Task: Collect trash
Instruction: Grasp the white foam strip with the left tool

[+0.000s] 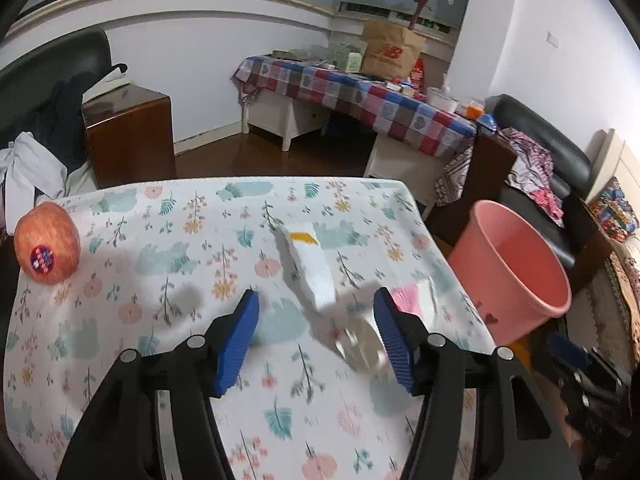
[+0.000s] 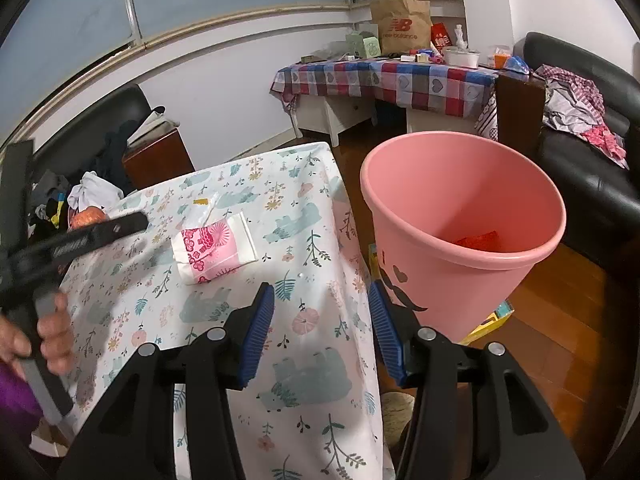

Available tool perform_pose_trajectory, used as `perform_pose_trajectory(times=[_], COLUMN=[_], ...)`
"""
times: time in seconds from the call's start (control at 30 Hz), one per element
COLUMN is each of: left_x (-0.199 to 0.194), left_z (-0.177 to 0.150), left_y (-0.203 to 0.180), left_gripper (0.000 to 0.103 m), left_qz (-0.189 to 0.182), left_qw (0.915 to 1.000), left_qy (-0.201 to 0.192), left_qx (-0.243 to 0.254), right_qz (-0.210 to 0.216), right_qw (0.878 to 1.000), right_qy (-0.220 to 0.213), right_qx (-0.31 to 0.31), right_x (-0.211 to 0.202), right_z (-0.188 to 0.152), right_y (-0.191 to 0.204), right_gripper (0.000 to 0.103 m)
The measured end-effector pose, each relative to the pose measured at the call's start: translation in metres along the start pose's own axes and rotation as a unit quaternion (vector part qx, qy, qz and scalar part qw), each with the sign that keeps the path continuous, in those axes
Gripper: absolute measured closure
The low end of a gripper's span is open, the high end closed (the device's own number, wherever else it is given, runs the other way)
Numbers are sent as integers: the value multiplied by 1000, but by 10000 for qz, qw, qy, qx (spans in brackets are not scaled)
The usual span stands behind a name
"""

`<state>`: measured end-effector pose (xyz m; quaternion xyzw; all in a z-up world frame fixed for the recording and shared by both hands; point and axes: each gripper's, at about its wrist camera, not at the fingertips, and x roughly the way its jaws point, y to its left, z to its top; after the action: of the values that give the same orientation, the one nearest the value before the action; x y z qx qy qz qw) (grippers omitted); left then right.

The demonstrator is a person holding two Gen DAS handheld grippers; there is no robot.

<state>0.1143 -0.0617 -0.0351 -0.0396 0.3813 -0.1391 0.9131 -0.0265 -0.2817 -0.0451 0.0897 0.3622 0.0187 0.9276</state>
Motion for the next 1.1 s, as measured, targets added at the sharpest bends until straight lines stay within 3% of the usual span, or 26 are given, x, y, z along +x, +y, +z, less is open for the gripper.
perform_pose_trajectory(times=[0.07,0.4,0.6,0.67,1.1], left_x=[10,69,88,88,89], left_z=[6,21,18,18,18], left_y=[-2,-16,-9,-9,-14], left_gripper=[52,53,66,79,75], left_qz=[69,484,488,383,311], left_qw=[10000,9970,9956,9963,9964], left_qy=[58,566,788,765,737], left_qx=[29,198,99,100,278], right_qz=[9,153,362,466,751], right_qw=[10000,9998,9990,9985,9952], right_qy=[30,122,194,199,343], right_qx=[11,-33,-150,-205,-524], right_x=[2,9,14,15,24], right_z=[-1,-5,-4,-3,-8], right_y=[-1,-4,6,10,33], right_gripper=[53,53,53,53,53])
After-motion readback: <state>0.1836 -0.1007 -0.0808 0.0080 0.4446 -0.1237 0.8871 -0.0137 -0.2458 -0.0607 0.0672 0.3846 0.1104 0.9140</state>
